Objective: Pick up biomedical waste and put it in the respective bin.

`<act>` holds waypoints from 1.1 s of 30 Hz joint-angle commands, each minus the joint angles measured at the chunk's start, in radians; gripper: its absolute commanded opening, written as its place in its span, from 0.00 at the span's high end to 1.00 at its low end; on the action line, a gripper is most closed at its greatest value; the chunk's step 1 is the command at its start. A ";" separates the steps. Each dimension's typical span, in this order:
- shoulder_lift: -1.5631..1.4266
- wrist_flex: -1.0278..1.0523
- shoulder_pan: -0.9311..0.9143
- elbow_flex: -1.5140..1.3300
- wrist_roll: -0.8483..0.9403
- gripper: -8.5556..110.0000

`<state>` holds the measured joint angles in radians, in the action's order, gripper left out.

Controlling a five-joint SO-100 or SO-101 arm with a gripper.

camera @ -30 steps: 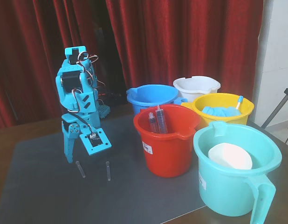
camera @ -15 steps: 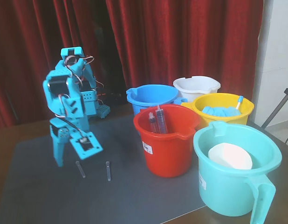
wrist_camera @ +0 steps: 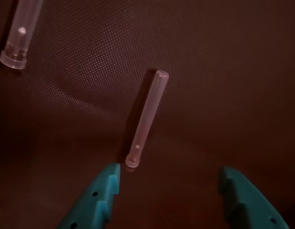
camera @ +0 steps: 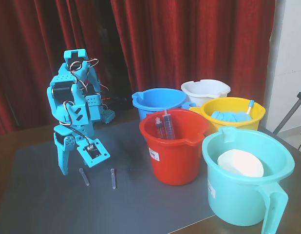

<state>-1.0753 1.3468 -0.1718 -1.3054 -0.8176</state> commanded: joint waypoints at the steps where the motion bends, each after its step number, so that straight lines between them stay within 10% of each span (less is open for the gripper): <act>1: -0.012 -0.006 0.000 0.002 0.031 0.74; 33: 0.117 -0.069 0.008 -0.012 0.040 0.78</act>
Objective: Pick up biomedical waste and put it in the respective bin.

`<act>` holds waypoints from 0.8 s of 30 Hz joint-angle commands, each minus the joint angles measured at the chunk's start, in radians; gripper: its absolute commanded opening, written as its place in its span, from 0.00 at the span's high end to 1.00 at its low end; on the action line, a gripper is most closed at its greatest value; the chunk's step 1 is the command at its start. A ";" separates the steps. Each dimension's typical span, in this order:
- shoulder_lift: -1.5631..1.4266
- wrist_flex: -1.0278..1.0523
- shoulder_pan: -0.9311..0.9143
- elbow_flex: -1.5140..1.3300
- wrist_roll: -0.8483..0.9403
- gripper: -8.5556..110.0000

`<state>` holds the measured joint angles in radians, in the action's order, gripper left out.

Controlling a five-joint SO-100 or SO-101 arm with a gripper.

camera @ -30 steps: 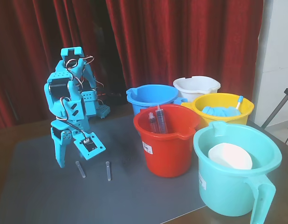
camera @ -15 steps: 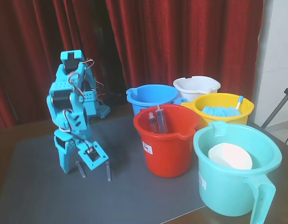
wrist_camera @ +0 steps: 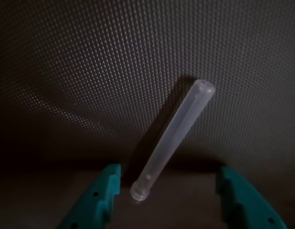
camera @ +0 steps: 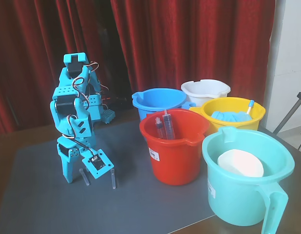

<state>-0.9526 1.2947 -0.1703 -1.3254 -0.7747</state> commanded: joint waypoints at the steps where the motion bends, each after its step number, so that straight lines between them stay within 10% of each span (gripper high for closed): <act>1: -0.005 -0.018 0.003 0.008 -0.003 0.81; 24: -0.021 -0.037 -0.023 -0.037 -0.080 0.93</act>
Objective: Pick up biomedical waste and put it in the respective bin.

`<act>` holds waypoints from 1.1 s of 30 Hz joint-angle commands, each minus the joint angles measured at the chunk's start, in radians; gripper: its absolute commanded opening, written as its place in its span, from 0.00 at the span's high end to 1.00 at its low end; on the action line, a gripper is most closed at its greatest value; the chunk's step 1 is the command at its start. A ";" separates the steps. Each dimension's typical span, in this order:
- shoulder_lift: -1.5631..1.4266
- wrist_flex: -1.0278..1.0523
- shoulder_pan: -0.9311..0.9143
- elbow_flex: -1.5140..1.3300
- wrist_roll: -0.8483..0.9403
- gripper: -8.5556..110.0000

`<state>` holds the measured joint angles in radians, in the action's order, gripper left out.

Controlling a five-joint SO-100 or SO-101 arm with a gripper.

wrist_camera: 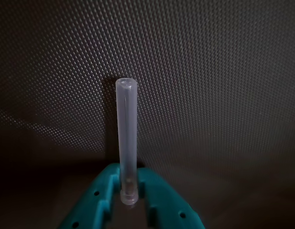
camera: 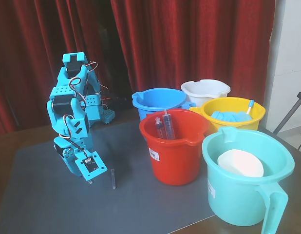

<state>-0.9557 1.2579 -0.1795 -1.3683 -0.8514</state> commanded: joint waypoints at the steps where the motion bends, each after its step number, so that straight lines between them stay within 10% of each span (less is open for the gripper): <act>1: -0.020 0.009 -0.021 0.023 -0.008 0.93; 33: -0.011 0.658 0.127 0.925 -0.318 0.93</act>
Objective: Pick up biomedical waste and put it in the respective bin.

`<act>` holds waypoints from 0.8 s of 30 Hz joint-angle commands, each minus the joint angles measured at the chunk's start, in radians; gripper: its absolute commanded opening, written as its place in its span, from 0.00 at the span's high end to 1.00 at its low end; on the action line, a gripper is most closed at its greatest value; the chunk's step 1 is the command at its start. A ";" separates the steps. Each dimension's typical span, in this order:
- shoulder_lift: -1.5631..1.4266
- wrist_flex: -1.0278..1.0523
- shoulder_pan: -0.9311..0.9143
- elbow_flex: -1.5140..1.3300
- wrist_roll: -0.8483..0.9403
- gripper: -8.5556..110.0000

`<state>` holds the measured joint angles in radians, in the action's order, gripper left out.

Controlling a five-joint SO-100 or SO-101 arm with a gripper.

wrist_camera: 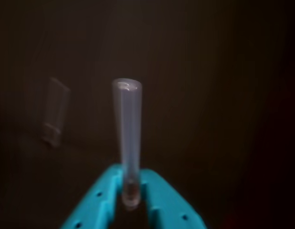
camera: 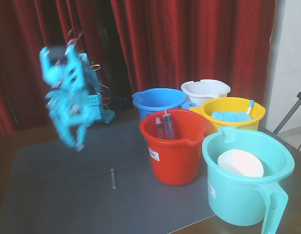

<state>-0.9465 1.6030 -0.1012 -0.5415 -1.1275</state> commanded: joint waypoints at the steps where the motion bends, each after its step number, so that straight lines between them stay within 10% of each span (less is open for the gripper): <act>1: -0.025 0.325 0.071 0.123 -0.067 0.93; 24: -0.342 0.339 0.575 0.193 -0.520 0.93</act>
<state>-1.1842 1.6045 0.4387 -0.3758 -1.6368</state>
